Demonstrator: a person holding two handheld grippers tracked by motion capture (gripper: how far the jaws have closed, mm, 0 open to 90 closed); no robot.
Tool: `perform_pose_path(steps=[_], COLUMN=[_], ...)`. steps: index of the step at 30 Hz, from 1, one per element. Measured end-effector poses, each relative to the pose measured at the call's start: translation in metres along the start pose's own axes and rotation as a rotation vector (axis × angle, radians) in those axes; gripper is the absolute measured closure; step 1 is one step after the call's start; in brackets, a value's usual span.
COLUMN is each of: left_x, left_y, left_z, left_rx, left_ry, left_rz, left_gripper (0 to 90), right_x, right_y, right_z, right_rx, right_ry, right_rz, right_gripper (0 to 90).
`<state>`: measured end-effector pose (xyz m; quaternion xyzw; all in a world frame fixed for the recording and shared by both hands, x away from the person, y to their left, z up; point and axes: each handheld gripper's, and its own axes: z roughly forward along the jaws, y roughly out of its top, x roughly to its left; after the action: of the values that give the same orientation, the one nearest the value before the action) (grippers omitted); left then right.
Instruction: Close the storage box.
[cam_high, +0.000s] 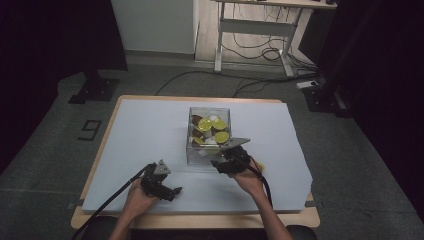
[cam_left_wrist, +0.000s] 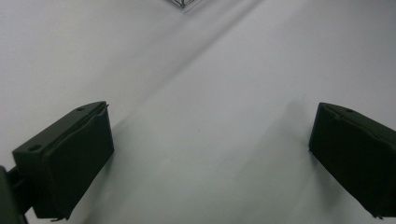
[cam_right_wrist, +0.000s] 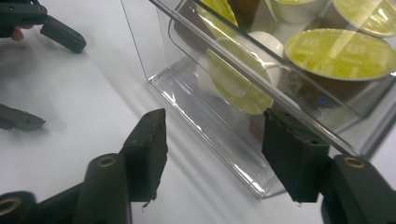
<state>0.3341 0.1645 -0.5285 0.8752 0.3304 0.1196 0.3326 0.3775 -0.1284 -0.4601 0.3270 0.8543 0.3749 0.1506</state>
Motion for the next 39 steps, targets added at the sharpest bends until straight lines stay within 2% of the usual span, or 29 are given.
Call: perform_pose_path(steps=[2,7,14,29,39], left_x=[0.0,0.0,0.0,0.0,0.0], left_y=[0.0,0.0,0.0,0.0,0.0], left_z=[0.0,0.0,0.0,0.0,0.0], left_rx=[0.0,0.0,-0.001,0.0,-0.001], left_ry=[0.001,0.002,0.001,0.003,0.001], left_rz=[0.001,0.003,0.001,0.002,-0.001], left_gripper=[0.0,0.0,0.0,0.0,0.0], right_x=[-0.001,-0.001,-0.002,-0.017,-0.03], right_y=[-0.001,-0.004,-0.008,-0.021,-0.032], right_z=[-0.002,-0.009,-0.02,-0.047,-0.065], right_rx=[0.002,0.007,0.022,0.005,0.01], right_ry=[-0.001,0.003,-0.015,-0.06,-0.116], right_rz=[0.0,-0.015,-0.037,0.002,0.021], right_gripper=[36.4,35.7,34.1,23.1,19.1])
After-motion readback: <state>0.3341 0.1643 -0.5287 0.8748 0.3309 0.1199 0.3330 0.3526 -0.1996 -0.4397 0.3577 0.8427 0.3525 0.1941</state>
